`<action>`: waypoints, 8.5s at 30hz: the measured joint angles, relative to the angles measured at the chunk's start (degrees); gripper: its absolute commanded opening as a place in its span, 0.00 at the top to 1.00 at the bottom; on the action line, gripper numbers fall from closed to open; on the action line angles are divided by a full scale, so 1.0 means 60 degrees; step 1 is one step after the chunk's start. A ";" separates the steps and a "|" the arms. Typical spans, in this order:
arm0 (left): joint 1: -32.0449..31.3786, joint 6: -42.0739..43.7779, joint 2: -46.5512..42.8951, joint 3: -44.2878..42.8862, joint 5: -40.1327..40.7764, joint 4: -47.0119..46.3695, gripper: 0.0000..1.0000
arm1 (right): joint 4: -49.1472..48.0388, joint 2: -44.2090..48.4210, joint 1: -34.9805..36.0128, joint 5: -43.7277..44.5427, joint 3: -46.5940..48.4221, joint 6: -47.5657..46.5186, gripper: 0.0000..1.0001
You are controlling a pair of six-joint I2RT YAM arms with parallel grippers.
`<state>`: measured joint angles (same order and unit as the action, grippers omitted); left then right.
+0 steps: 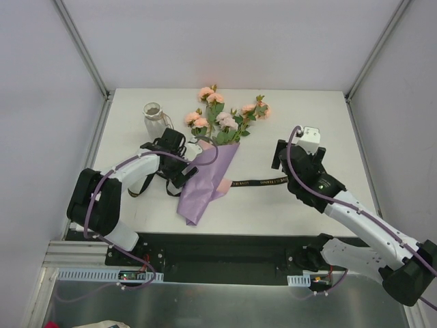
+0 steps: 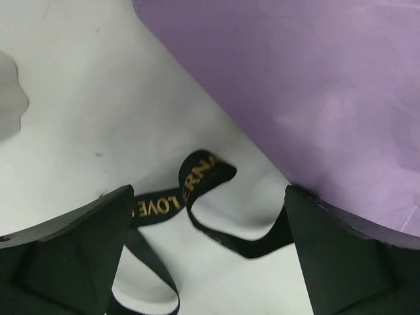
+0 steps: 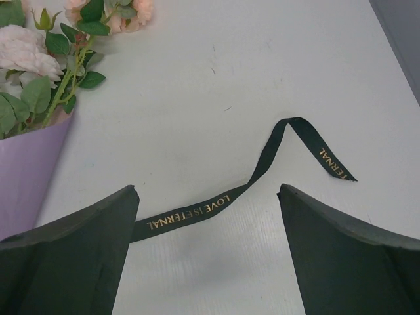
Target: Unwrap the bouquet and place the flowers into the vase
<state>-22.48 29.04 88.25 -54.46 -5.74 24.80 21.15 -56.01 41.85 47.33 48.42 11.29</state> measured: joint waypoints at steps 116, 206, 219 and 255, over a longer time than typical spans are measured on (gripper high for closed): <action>0.3078 -0.2025 -0.4084 -0.1428 -0.3264 0.3617 0.01 | 0.8888 -0.2452 0.4189 0.6087 0.4838 0.8990 0.04; 0.3078 -0.2951 -0.5519 -0.2499 -0.0430 0.4051 0.01 | -0.1698 -0.6994 0.2962 -1.0652 0.5278 -0.1450 0.05; 0.1792 -0.2860 -0.3446 -0.3504 -0.2976 0.3901 0.01 | -0.1300 -0.3585 -0.2528 -1.0899 0.3967 -0.1392 0.16; -0.0204 -0.1949 0.5621 -0.5974 -0.5359 0.1570 0.54 | -0.1494 -0.2947 -0.4193 -1.1679 0.2692 -0.0186 0.26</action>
<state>-23.70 17.34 121.97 -90.30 -37.89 34.22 12.19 -73.69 16.69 -22.74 64.58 10.17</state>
